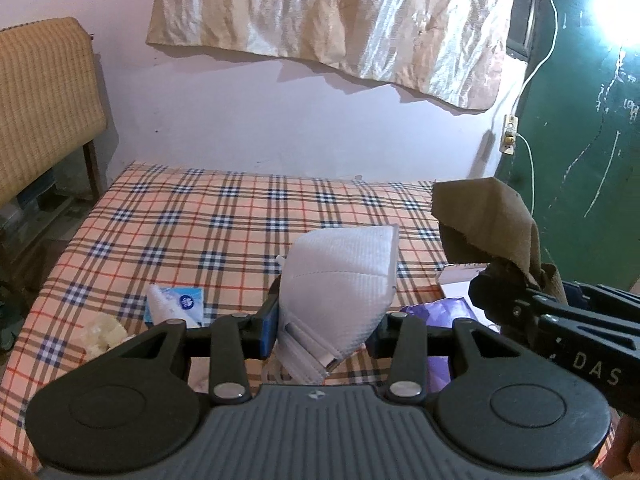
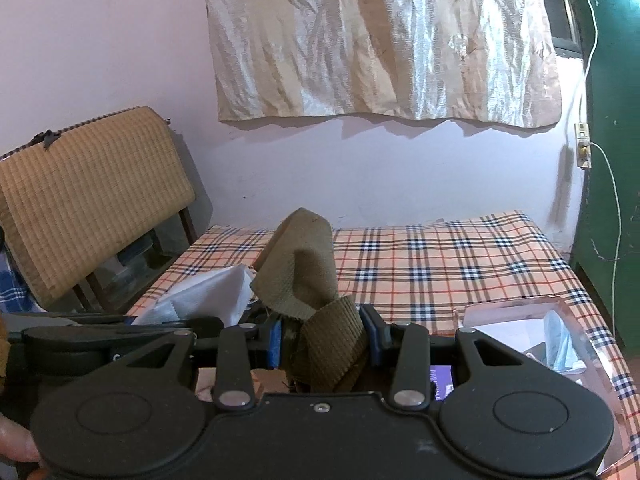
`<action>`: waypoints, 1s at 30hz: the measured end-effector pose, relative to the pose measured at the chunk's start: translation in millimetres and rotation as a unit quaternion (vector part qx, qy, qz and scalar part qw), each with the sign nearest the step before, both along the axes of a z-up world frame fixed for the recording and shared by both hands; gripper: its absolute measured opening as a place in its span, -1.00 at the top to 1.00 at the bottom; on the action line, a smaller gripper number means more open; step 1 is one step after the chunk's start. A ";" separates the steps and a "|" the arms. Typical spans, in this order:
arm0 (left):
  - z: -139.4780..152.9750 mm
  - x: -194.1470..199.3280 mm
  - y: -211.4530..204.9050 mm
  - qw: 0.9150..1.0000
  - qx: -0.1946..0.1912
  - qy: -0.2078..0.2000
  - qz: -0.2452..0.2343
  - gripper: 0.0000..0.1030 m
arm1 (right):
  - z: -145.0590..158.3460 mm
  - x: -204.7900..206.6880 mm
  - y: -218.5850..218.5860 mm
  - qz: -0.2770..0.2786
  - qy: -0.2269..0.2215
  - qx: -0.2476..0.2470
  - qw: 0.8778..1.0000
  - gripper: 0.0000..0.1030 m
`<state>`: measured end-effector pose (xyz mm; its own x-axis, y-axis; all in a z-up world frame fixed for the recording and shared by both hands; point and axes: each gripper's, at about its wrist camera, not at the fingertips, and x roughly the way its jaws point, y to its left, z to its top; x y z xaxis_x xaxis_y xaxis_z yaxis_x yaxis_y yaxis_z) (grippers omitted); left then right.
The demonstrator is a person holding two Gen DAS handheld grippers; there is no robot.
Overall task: Organize soft objects
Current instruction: 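Carry the white mask and olive-green cloth with both tools to the tray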
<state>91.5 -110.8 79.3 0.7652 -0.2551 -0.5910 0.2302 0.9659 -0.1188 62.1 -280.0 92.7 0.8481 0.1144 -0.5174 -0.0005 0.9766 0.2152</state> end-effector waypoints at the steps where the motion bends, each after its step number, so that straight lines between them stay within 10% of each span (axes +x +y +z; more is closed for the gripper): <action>1: -0.2 0.6 -2.1 1.000 0.000 0.000 -0.002 0.18 | -0.5 0.5 -2.3 -0.002 0.001 0.000 1.000 0.06; 30: -14.5 9.6 -64.1 0.998 0.010 0.011 -0.066 0.18 | -12.3 -1.8 -62.4 -0.053 0.012 -0.003 0.998 0.06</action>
